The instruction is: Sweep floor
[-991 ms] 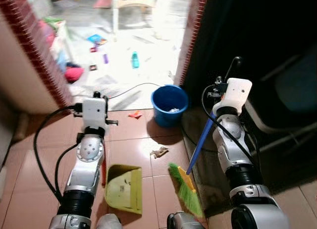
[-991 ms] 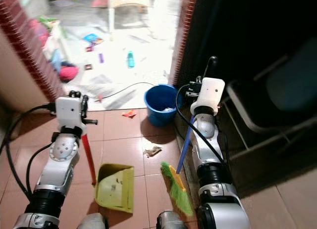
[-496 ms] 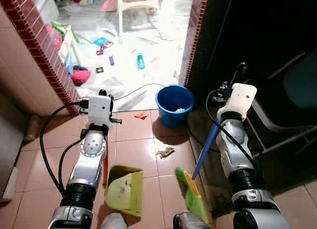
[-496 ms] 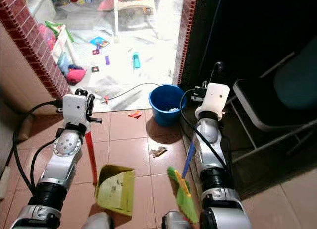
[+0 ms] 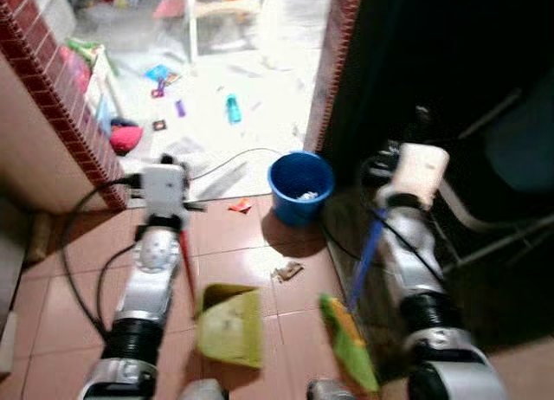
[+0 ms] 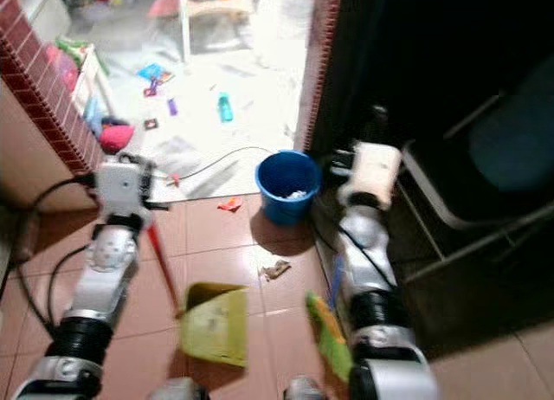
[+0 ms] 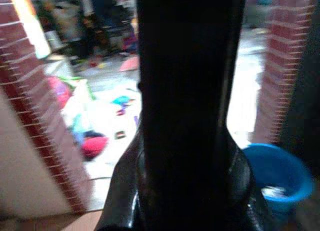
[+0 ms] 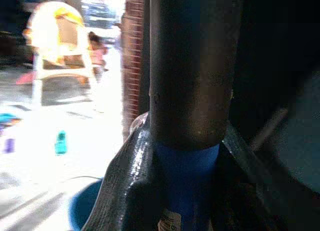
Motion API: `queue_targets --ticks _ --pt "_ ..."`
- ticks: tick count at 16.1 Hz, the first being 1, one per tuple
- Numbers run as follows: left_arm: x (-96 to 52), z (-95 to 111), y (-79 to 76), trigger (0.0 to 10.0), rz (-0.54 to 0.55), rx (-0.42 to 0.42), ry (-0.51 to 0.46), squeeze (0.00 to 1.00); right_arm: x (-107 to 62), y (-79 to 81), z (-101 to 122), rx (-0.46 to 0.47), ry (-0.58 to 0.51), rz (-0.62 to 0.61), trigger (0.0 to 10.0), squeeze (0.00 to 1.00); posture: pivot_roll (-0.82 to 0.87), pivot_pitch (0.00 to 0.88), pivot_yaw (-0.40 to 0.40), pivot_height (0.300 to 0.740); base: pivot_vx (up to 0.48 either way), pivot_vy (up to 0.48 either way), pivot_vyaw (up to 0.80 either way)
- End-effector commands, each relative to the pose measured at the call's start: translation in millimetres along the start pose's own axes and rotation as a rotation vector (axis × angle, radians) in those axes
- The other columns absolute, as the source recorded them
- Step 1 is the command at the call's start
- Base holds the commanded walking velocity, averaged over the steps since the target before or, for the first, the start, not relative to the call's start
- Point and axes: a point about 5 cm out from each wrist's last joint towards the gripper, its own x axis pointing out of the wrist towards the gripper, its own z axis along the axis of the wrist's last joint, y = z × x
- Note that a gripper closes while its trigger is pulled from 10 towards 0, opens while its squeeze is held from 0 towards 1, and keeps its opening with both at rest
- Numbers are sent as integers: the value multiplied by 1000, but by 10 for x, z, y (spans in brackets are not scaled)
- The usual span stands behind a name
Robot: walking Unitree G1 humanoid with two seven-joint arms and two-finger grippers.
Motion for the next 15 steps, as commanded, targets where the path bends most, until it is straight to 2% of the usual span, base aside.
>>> queue_targets --ticks 1,4,13,15 --pt "50 133 -31 10000 5 18 -58 0 72 -75 106 5 -47 -22 10000 0 -44 84 8 740 341 337 0" --pt "51 146 -38 10000 5 29 -70 0 97 -91 135 -16 -62 -22 10000 0 -47 89 3 740 363 311 0" --pt "32 130 -120 10000 -21 8 -58 0 120 -90 169 -57 -85 -28 10000 0 -46 93 1 740 458 0 0" --pt "33 130 -127 10000 -18 2 -59 0 122 -77 171 -59 -87 -26 10000 0 -46 92 0 740 0 0 0"
